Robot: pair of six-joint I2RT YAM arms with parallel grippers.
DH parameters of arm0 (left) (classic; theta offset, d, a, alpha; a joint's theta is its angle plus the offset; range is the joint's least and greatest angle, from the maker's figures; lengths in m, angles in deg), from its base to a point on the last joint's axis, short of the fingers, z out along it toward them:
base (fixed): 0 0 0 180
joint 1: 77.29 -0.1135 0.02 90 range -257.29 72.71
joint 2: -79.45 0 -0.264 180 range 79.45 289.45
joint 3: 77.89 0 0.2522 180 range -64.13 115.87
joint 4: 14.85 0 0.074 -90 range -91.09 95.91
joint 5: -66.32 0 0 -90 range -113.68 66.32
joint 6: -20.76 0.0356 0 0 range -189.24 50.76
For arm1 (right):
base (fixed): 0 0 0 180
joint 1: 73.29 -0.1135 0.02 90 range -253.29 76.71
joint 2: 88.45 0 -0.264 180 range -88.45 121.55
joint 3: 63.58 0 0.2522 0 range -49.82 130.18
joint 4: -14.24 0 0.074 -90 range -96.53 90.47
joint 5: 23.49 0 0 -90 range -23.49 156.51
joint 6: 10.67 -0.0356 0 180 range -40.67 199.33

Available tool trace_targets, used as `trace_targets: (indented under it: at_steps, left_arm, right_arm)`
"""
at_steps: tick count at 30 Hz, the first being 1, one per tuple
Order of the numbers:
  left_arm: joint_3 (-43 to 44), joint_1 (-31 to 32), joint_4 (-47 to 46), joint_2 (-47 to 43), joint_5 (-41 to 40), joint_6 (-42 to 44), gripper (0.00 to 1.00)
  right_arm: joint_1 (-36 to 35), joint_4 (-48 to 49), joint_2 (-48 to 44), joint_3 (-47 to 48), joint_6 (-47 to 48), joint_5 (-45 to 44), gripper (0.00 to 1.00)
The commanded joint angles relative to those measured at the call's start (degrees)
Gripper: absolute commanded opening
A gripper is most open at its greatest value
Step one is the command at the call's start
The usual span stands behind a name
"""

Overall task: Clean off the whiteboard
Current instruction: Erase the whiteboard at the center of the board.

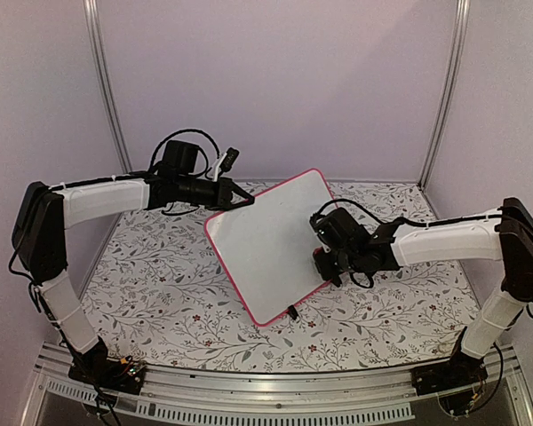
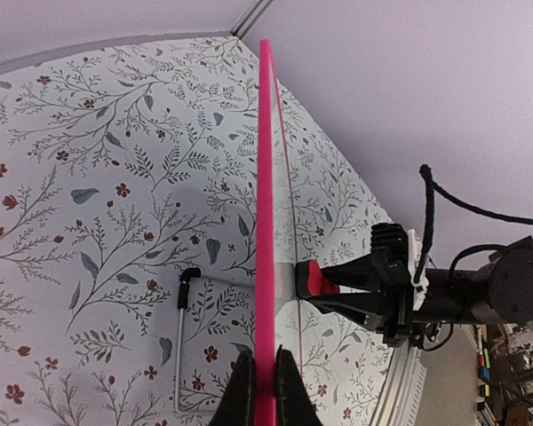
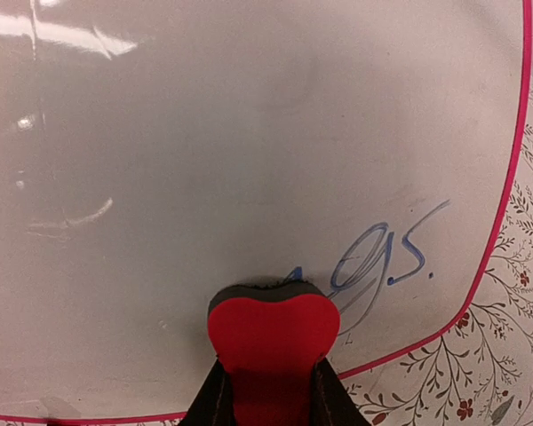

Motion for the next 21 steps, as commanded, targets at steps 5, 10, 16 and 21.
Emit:
trace_targets:
  at_steps: [5, 10, 16, 21]
  left_arm:
    - [-0.1, 1.57, 1.26, 2.04, -2.4, 1.92, 0.0]
    - [-0.12, 1.62, 1.25, 2.12, -2.43, 1.9, 0.0]
    - [-0.12, 1.58, 1.3, 2.13, -2.44, 1.88, 0.0]
    - [-0.15, 1.63, 1.29, 2.05, -2.47, 1.88, 0.0]
  right_arm:
    - [0.2, -2.06, 0.45, -3.65, -1.86, 4.25, 0.0]
    - [-0.23, -2.21, -0.16, -4.67, -2.4, 4.65, 0.0]
    - [-1.08, -3.18, -0.3, -5.12, -2.8, 4.5, 0.0]
    - [-1.65, -3.98, -0.55, -5.55, -3.29, 4.02, 0.0]
